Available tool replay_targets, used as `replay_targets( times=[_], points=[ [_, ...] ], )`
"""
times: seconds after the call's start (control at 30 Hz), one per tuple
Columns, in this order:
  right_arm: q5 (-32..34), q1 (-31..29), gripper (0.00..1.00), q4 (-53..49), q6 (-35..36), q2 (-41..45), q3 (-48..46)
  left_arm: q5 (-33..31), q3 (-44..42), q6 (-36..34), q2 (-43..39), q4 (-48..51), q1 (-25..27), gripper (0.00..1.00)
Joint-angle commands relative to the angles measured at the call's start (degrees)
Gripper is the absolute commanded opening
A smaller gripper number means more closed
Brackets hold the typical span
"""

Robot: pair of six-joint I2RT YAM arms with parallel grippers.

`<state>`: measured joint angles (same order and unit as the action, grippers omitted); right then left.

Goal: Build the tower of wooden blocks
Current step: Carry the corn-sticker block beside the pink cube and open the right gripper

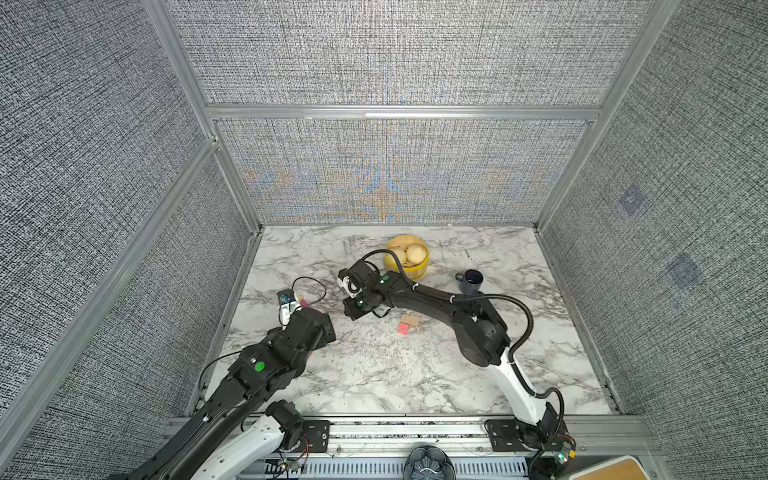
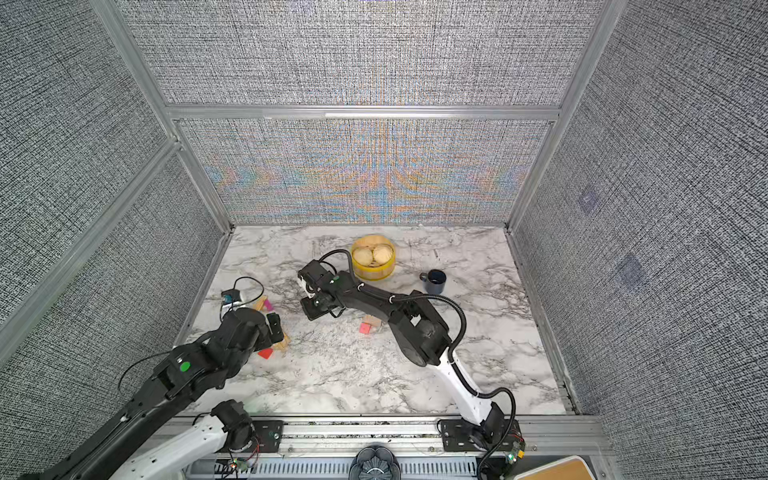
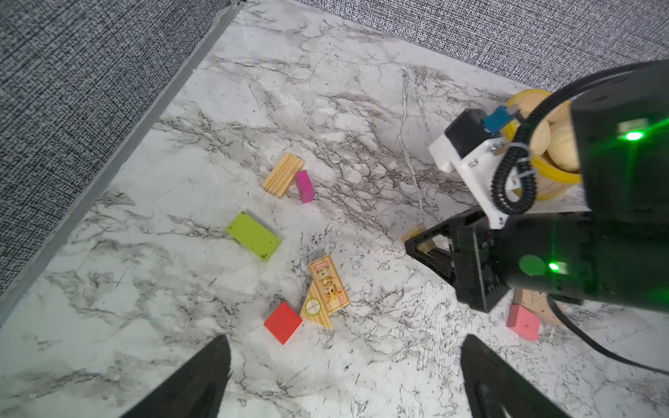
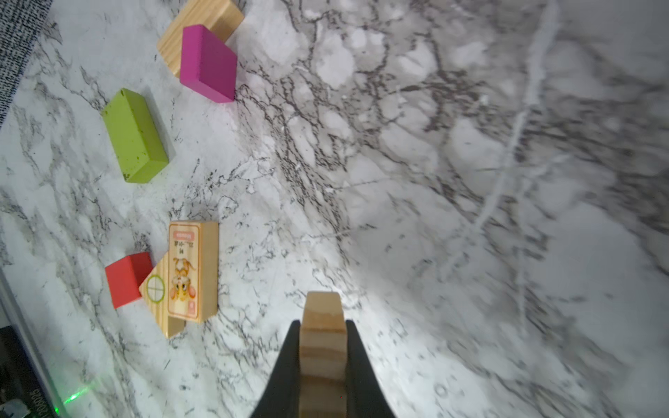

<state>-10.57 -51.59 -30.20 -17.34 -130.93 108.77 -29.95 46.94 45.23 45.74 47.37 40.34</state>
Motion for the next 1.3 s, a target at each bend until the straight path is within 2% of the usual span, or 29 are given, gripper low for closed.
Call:
replay_targets(
  times=[0.0,0.23,0.37,0.53,0.7,0.93,1.27],
  points=[
    [1.03,1.07,0.00,2.58,-2.20,5.20,-6.44,2.34,1.24,-3.51,5.17,-9.80,-0.25,1.00],
    [4.49,4.36,0.00,9.62,-6.26,21.50,-27.34,8.80,2.37,-8.39,15.16,-25.74,-0.35,0.99],
    [5.30,6.28,0.00,12.48,-8.59,29.01,-37.38,12.07,6.13,-9.81,23.71,-29.27,-0.35,1.00],
    [3.20,10.13,0.00,15.84,-11.92,36.86,-48.83,18.65,8.49,-12.64,31.89,-34.41,-0.35,1.00],
    [3.84,11.00,0.00,17.96,-14.37,43.40,-57.45,19.10,6.93,-9.53,36.13,-37.29,-0.35,0.99],
    [2.64,11.05,0.00,25.74,-21.55,47.40,-67.16,21.14,2.42,-6.78,38.93,-44.50,-0.35,0.99],
    [3.12,10.90,0.00,32.36,-25.49,46.49,-71.52,25.72,6.35,-6.23,45.85,-43.80,-0.32,0.99]
  ],
)
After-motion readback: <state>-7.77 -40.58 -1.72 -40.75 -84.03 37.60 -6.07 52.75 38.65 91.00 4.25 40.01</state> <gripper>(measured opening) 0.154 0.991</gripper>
